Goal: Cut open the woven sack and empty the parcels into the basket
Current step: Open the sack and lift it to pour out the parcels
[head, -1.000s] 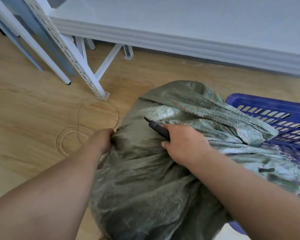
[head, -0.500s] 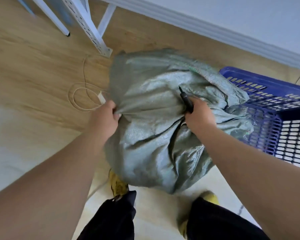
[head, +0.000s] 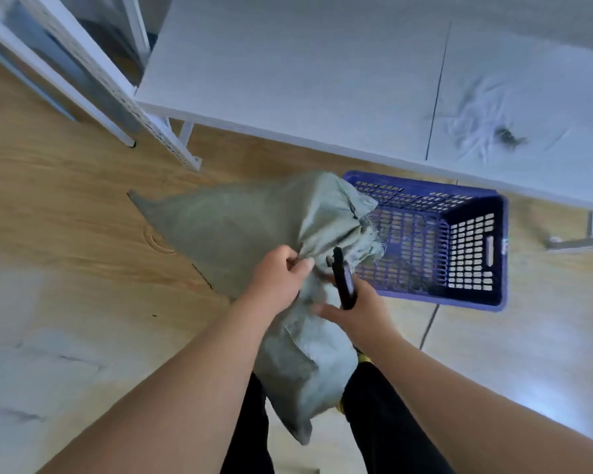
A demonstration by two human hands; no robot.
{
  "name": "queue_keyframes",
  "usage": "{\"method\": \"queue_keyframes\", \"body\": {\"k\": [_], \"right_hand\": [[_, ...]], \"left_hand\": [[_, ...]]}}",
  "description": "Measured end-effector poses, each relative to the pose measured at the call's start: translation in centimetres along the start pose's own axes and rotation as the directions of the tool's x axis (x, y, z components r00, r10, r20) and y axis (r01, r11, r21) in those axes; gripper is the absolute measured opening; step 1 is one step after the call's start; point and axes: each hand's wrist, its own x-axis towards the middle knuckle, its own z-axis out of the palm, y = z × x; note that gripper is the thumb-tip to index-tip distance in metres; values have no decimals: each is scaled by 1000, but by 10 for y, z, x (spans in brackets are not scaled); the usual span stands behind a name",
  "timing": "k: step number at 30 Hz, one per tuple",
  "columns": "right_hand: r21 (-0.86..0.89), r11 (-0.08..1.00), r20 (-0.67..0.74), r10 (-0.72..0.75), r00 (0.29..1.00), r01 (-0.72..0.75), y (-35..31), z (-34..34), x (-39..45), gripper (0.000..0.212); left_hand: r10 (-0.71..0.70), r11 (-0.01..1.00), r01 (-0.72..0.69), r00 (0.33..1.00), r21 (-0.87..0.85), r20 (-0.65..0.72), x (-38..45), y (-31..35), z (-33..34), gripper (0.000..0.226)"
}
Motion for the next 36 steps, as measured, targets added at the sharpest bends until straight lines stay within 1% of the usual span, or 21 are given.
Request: {"method": "queue_keyframes", "body": {"k": [3, 7, 9, 11, 13, 15, 18, 20, 22, 24, 25, 26, 27, 28, 29, 30, 31, 32, 33, 34, 36], "right_hand": [[-44, 999, -45, -27, 999, 25, -1, -19, -36, 76], [32, 999, -237, -16, 971, 25, -8, -52, -66, 76], [45, 999, -270, -4, 963, 17, -10, -69, -76, 64], [27, 1000, -286, 21, 958, -14, -10, -85, -84, 37], [77, 996, -339, 68, 938, -45, -8, -104, -90, 15], [114, 993, -371, 78, 925, -38, -4, -126, -95, 8], [85, 996, -367, 43, 929, -13, -3, -153, -103, 7], [46, 999, -367, 8, 930, 10, -1, -166, -105, 6], [-11, 999, -368, -34, 929, 32, -1, -177, -105, 7], [-83, 995, -369, -83, 926, 57, -4, -188, -102, 7], [-111, 991, -370, -106, 923, 70, -7, -193, -99, 7], [-133, 988, -372, -125, 920, 80, -10, -196, -95, 9], [-152, 985, -372, -138, 918, 87, -13, -199, -92, 12], [-167, 982, -372, -148, 916, 91, -17, -201, -89, 14], [-175, 980, -372, -155, 915, 94, -19, -203, -86, 15], [-179, 979, -374, -157, 914, 95, -21, -205, -85, 15], [-179, 979, -375, -157, 914, 95, -22, -206, -85, 15], [-179, 979, -377, -158, 913, 96, -22, -207, -85, 14], [-180, 979, -379, -159, 912, 96, -22, -208, -86, 12], [-178, 980, -383, -153, 911, 89, -22, -210, -87, 10], [-142, 988, -414, -119, 903, 65, -19, -216, -86, 7]], "left_hand": [[-39, 987, 46, 998, -151, 49, -23, 50, 3, 23], [-181, 903, 202, 979, -379, 90, -43, 106, 14, 25], [-215, 865, 243, 970, -438, 112, -51, 132, 21, 25], [-206, 852, 244, 970, -463, 131, -60, 156, 28, 24], [-184, 864, 227, 973, -450, 138, -69, 175, 37, 23], [-176, 866, 212, 977, -452, 120, -73, 187, 44, 20], [-168, 855, 187, 982, -484, 82, -73, 202, 48, 17], [-126, 916, 125, 992, -382, 24, -72, 208, 50, 15], [-54, 983, 43, 997, -177, -57, -72, 208, 53, 11], [30, 999, -28, 997, 34, -77, -75, 200, 57, 31], [76, 990, -70, 996, 120, -45, -79, 197, 59, 40], [143, 966, -139, 990, 219, -2, -82, 193, 61, 50], [223, 906, -225, 974, 358, 47, -84, 188, 64, 59], [297, 800, -299, 951, 520, 90, -85, 182, 66, 66], [352, 669, -334, 929, 664, 113, -86, 178, 67, 70], [394, 548, -332, 912, 768, 112, -86, 177, 65, 69], [417, 465, -310, 903, 829, 103, -84, 177, 62, 62], [426, 418, -285, 900, 862, 91, -80, 179, 58, 51], [415, 401, -259, 907, 879, 78, -77, 181, 54, 36], [402, 416, -248, 913, 875, 68, -74, 185, 51, 24], [380, 550, -270, 923, 791, 51, -70, 195, 48, 18]]}}
